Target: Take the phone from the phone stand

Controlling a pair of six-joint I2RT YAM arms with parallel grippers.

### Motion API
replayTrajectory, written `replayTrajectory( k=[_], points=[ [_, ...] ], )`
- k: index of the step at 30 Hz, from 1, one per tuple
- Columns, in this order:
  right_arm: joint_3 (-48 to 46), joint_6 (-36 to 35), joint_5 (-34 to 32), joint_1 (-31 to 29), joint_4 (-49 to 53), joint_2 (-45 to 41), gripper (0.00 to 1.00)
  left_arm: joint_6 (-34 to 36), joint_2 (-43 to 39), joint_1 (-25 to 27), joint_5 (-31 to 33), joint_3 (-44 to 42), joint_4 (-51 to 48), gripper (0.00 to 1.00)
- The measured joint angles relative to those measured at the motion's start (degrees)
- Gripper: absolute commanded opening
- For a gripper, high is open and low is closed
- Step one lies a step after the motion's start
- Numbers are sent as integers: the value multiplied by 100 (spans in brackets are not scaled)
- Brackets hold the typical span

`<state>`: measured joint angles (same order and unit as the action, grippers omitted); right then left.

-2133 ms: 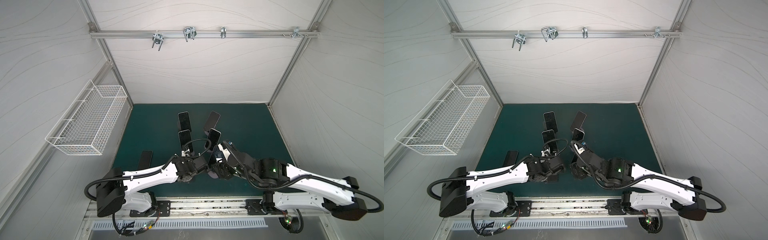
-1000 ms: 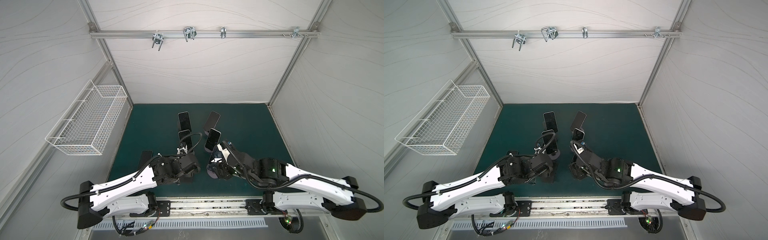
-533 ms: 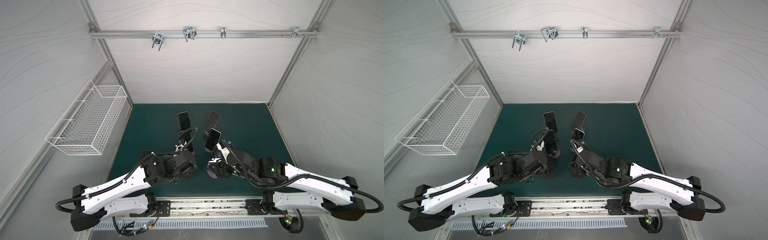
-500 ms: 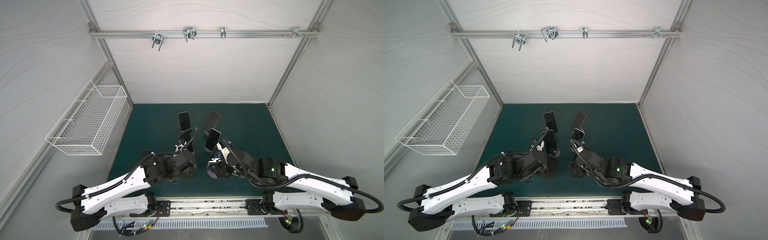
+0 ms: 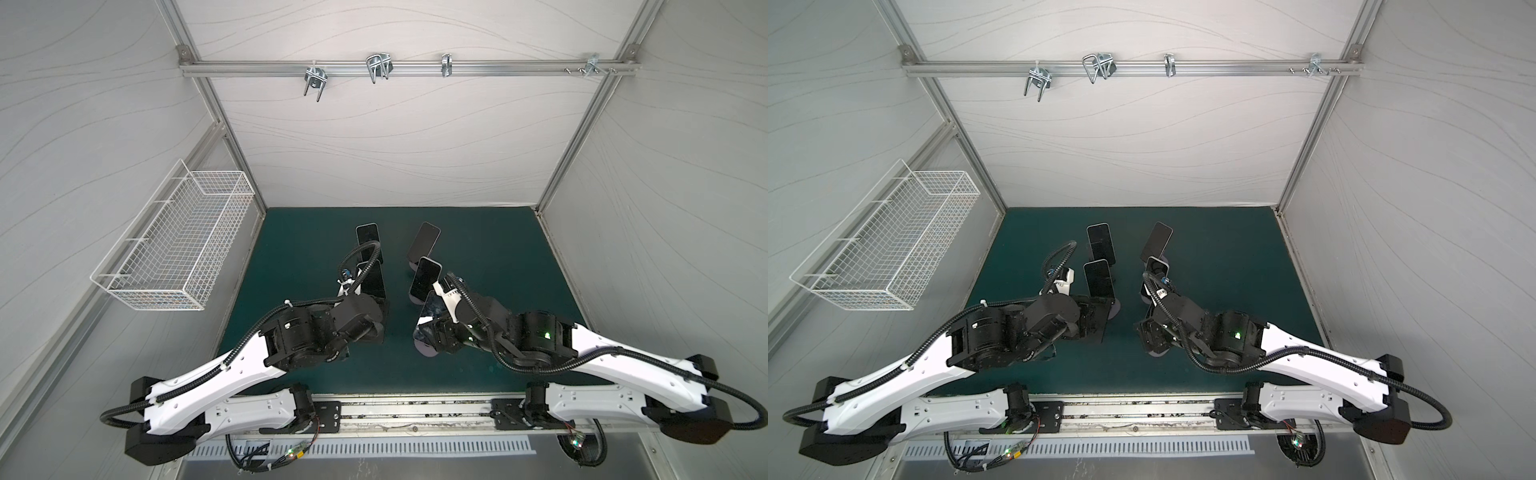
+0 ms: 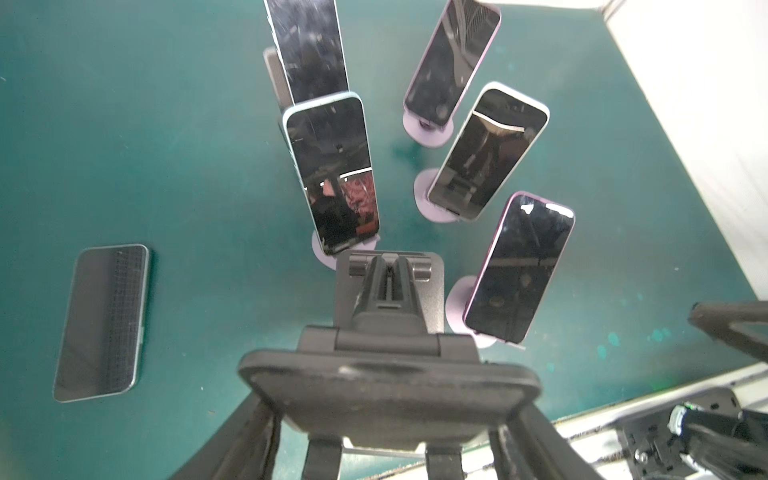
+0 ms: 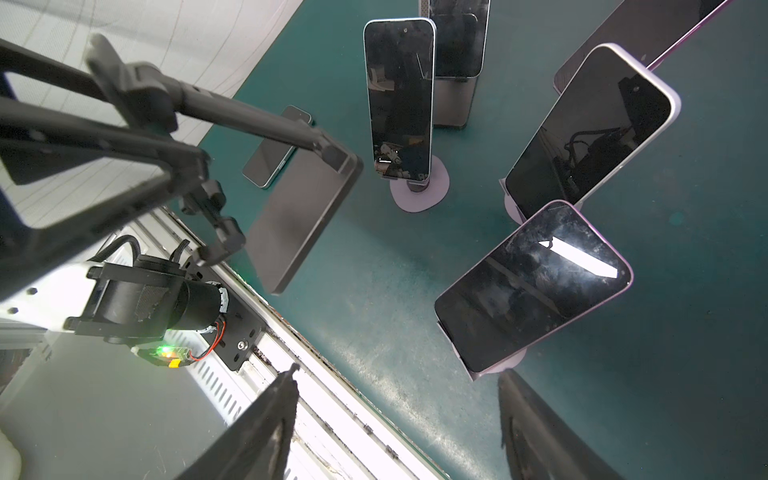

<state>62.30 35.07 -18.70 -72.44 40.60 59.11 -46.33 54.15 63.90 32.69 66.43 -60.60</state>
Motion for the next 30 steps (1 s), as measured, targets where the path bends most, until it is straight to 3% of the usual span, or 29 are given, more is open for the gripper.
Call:
replayTrajectory(
  k=[30],
  points=[
    [-33, 184, 306, 85, 13, -192, 77, -682, -627, -76, 409, -518, -328, 49]
  ],
)
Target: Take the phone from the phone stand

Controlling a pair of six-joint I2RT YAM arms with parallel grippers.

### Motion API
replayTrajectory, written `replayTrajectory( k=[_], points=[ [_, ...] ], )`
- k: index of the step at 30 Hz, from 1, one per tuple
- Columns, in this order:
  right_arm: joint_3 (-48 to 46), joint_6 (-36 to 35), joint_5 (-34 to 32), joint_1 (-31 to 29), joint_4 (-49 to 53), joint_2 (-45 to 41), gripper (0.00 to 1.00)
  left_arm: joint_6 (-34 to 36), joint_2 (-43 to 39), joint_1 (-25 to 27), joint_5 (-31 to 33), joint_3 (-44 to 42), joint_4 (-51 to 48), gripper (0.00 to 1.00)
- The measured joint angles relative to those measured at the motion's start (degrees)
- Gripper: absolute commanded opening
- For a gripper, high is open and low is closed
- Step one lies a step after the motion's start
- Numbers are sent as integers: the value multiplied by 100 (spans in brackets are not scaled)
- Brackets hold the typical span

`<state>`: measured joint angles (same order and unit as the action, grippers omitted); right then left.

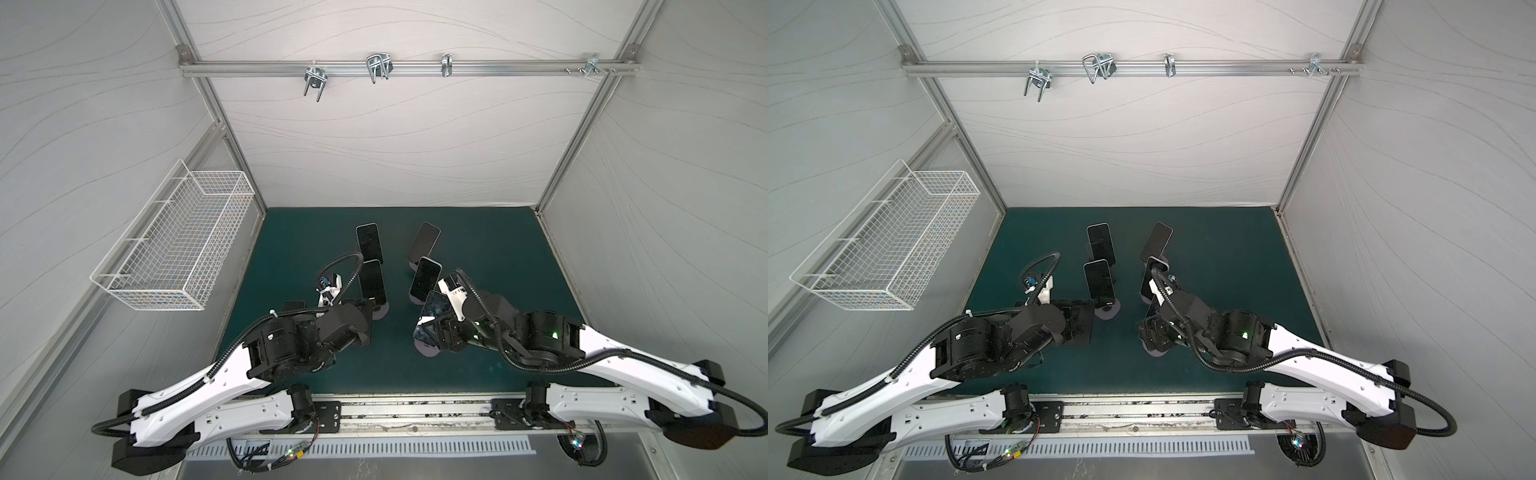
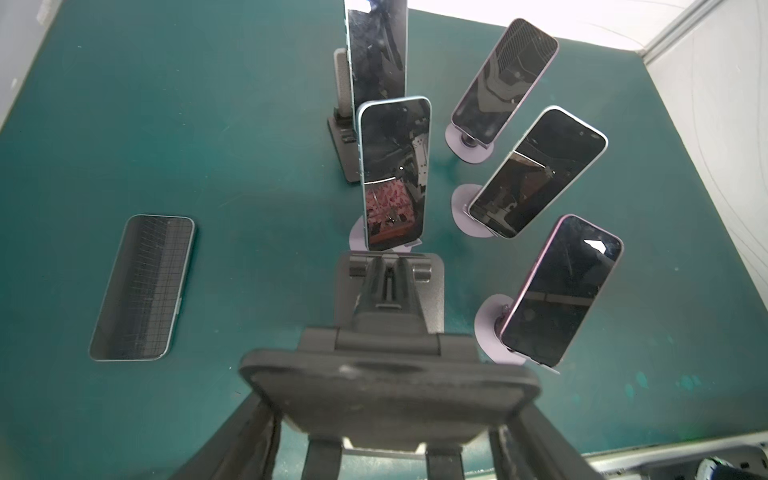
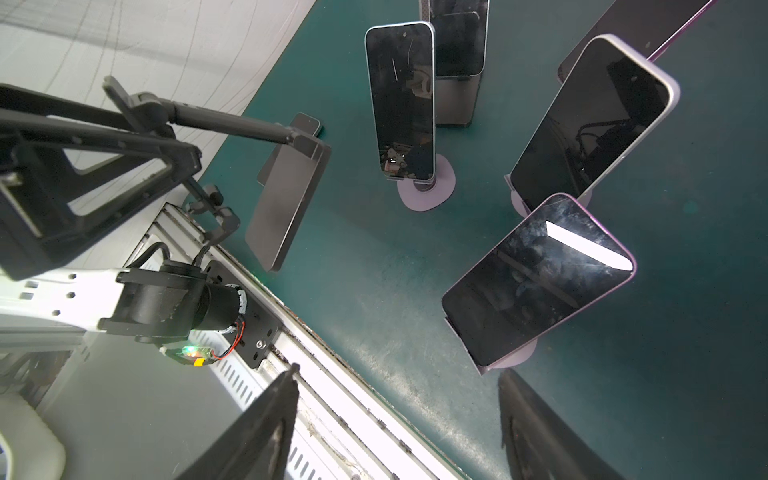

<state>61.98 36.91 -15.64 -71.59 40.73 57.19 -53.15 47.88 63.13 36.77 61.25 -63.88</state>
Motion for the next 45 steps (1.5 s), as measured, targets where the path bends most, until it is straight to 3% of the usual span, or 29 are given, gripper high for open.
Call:
replayTrajectory(
  k=[8, 15, 23, 29, 38, 45],
  points=[
    [166, -13, 219, 0, -138, 245, 77, 216, 186, -592, 160, 24, -11, 48],
    [831, -588, 216, 0, -540, 664, 77, 839, 527, -1373, -46, 317, 125, 49],
    [1021, -1263, 190, 125, -957, 986, 78, 1543, 601, -2649, -470, 380, 490, 49],
    [1220, -1200, 492, 564, -697, 1261, 74, 1875, 1132, -3486, -970, 538, 850, 47],
    [2122, -715, 1008, 962, 168, 1368, 71, 1976, 2264, -3788, -1174, 1746, 826, 47],
    [2769, -476, 1537, 1327, 841, 1506, 69, 1836, 2396, -3847, -1040, 2059, 588, 47]
  ],
)
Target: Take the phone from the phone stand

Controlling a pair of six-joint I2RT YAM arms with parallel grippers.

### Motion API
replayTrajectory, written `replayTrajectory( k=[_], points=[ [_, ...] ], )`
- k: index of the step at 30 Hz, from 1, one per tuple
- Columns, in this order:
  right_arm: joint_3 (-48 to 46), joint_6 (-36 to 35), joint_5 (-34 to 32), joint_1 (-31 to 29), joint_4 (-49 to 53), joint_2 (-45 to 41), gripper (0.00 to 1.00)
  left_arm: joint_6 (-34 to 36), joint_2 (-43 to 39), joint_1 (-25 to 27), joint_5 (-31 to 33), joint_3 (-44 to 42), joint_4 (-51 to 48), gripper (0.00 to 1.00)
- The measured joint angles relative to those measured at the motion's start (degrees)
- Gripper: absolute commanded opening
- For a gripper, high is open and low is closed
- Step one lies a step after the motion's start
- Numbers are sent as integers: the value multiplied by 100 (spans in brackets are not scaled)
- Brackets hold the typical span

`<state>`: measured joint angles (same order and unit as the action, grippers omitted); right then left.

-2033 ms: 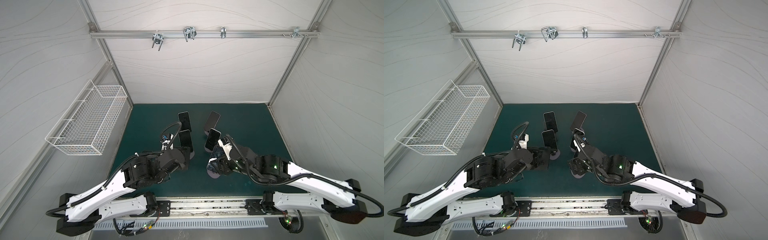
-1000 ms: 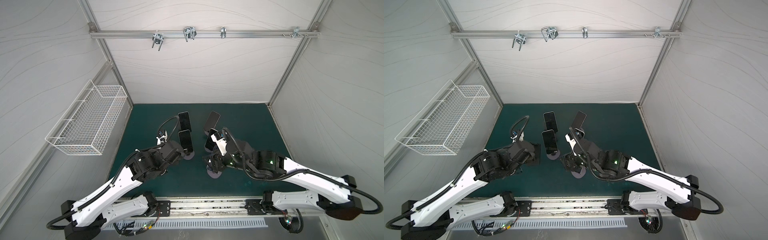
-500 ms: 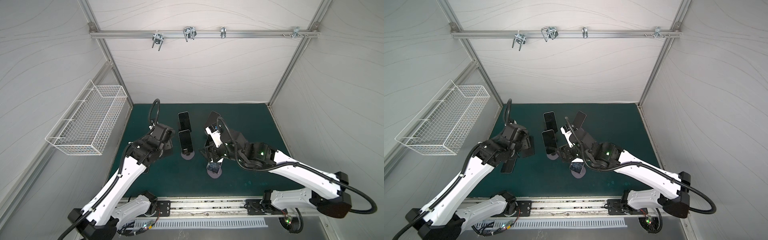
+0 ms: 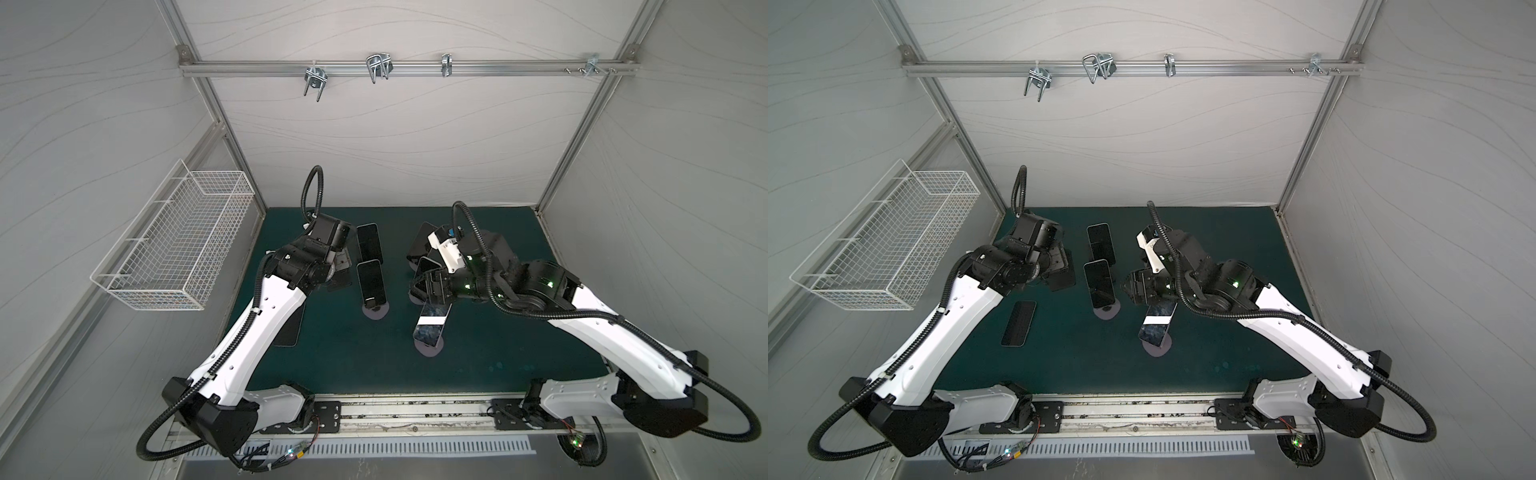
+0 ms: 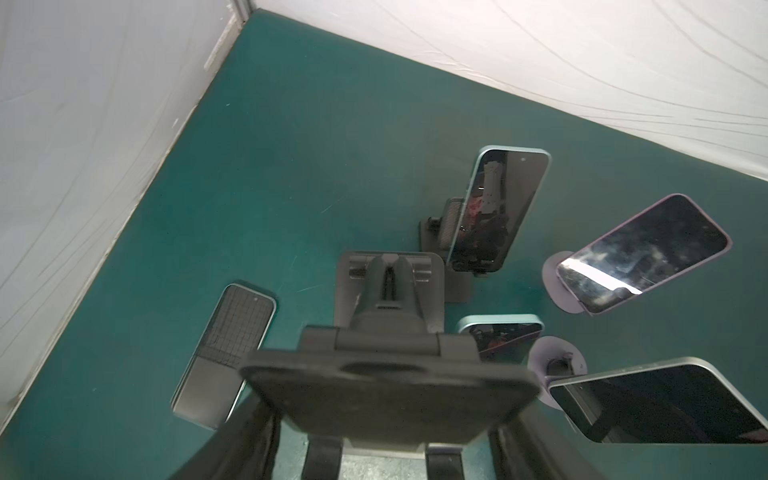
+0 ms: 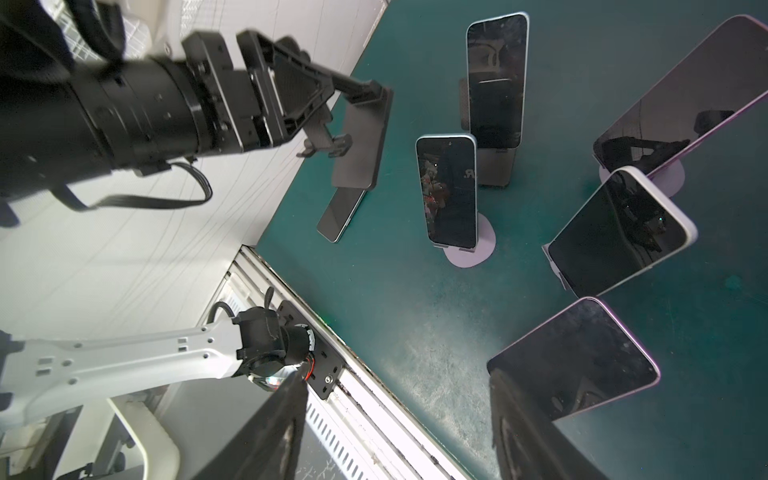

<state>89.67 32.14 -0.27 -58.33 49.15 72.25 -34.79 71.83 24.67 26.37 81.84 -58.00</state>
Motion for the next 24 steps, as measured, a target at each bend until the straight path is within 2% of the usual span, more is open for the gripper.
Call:
replayTrajectory(
  k=[10, 18, 24],
  points=[
    [828, 50, 470, 175, 94, 505, 69, 59, -11, -461, 83, -170, -160, 47],
    [1010, 7, 595, 374, -214, 1209, 69, 332, 345, -940, -92, -348, 197, 46],
    [1143, -50, 697, 807, -374, 1537, 69, 568, 573, -1102, -258, -509, 765, 46]
  ],
)
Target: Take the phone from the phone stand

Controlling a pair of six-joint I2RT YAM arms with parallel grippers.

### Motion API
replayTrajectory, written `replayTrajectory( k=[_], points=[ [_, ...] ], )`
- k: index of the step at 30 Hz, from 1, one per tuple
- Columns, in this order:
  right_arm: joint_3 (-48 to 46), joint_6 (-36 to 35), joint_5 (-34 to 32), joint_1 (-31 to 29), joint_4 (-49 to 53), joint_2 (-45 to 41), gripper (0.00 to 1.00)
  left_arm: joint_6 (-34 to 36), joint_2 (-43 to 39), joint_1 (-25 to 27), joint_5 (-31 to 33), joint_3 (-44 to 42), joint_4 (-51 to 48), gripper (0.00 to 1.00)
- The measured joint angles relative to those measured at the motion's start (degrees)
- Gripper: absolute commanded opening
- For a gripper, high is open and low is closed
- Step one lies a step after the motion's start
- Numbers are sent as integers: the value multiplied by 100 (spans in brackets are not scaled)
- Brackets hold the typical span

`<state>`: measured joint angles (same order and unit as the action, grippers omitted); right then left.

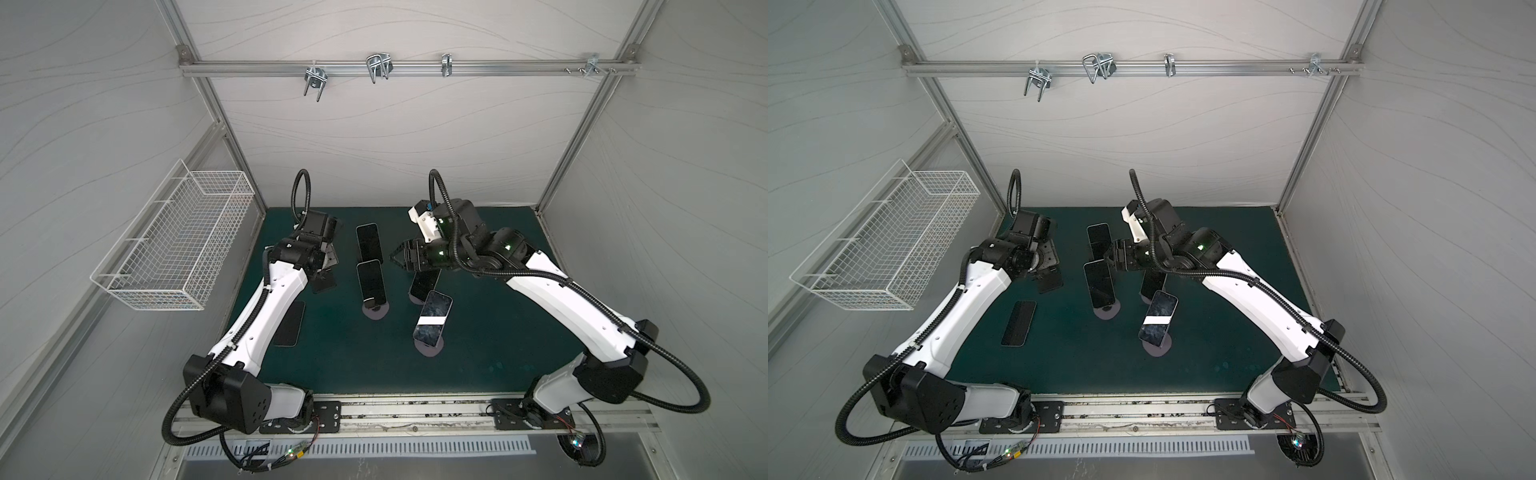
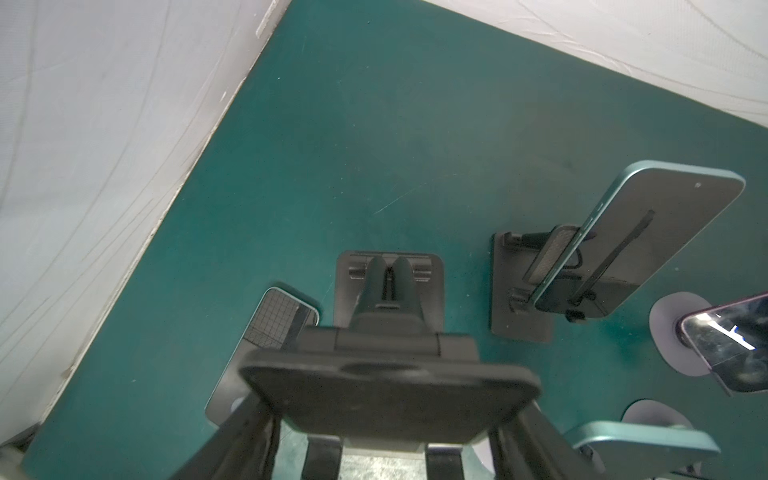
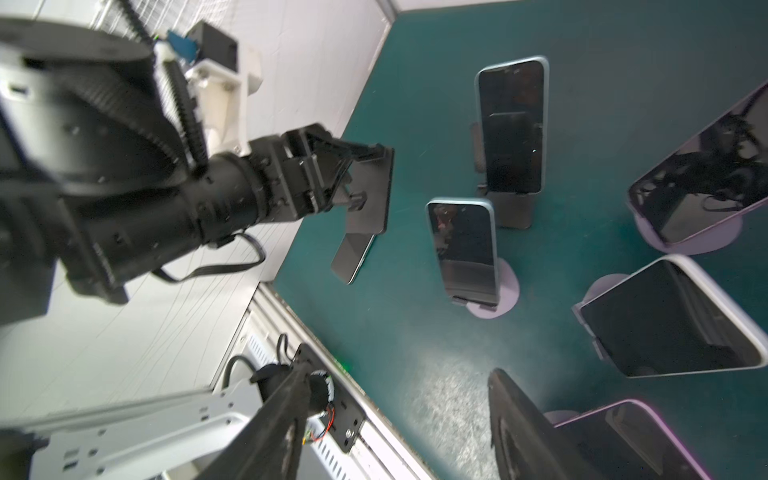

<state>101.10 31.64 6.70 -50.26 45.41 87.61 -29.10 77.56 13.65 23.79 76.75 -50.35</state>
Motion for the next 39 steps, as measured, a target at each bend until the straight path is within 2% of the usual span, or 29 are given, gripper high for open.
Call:
replayTrajectory(
  k=[9, 18, 39],
  points=[
    [-94, -431, 13, 415, -164, -48, 70, 321, 472, -232, -337, -372, 1021, 46],
    [-111, -802, 186, 466, -295, -256, 70, 448, 1086, -278, -721, -378, 1685, 45],
    [-168, -791, 35, 492, -356, -597, 70, 1263, 2129, -391, -1121, -391, 2643, 46]
  ],
)
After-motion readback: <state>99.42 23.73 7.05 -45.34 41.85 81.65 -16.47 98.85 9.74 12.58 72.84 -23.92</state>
